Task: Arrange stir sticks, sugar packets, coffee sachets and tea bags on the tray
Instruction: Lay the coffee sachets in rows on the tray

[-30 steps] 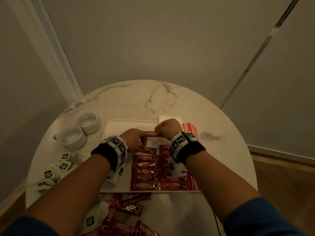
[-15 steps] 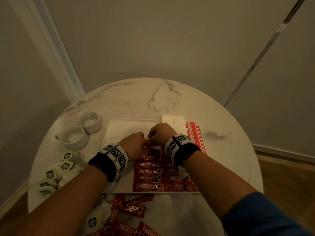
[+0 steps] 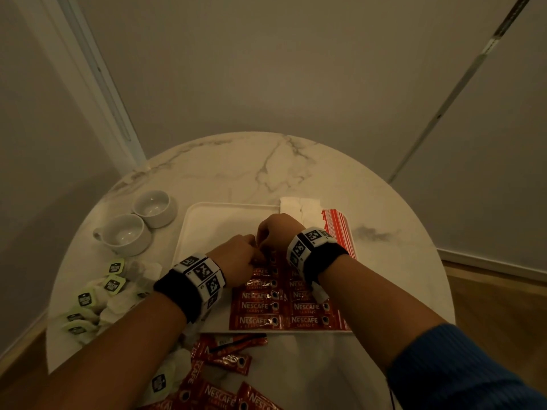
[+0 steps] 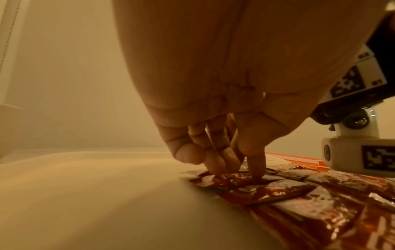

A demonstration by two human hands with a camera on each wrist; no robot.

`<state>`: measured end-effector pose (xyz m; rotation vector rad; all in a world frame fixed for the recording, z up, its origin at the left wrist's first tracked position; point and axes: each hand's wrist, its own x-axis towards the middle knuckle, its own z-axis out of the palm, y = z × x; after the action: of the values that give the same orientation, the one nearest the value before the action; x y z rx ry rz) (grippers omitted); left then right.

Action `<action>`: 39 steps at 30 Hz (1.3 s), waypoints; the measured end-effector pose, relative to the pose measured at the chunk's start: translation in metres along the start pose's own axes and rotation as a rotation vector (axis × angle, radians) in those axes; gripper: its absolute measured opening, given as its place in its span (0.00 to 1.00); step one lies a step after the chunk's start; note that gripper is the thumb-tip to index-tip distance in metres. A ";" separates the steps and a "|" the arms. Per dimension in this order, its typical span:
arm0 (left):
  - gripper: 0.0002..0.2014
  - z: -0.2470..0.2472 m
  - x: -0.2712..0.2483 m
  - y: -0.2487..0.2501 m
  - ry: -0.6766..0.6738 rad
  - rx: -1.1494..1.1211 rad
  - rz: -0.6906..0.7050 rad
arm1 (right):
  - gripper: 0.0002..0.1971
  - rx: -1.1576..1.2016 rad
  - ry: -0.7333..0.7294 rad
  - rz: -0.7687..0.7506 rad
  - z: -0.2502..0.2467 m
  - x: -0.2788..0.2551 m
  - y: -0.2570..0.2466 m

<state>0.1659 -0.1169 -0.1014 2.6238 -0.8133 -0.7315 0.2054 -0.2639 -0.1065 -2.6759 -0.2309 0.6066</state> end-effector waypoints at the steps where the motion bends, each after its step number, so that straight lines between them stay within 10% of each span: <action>1: 0.19 0.000 0.000 -0.001 0.006 -0.009 -0.001 | 0.06 0.001 -0.005 0.000 0.000 0.000 0.001; 23: 0.10 -0.030 -0.077 0.001 0.489 -0.294 0.026 | 0.06 0.262 0.210 -0.047 -0.005 -0.074 -0.012; 28: 0.07 0.010 -0.117 0.028 0.309 -0.111 0.140 | 0.10 0.133 -0.023 -0.215 0.045 -0.153 -0.035; 39: 0.15 0.075 -0.149 0.041 0.100 0.432 -0.163 | 0.23 -0.272 0.107 -0.406 0.126 -0.171 -0.047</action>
<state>0.0008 -0.0705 -0.0891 3.1135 -0.8094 -0.5006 -0.0065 -0.2205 -0.1277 -2.7827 -0.8549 0.3209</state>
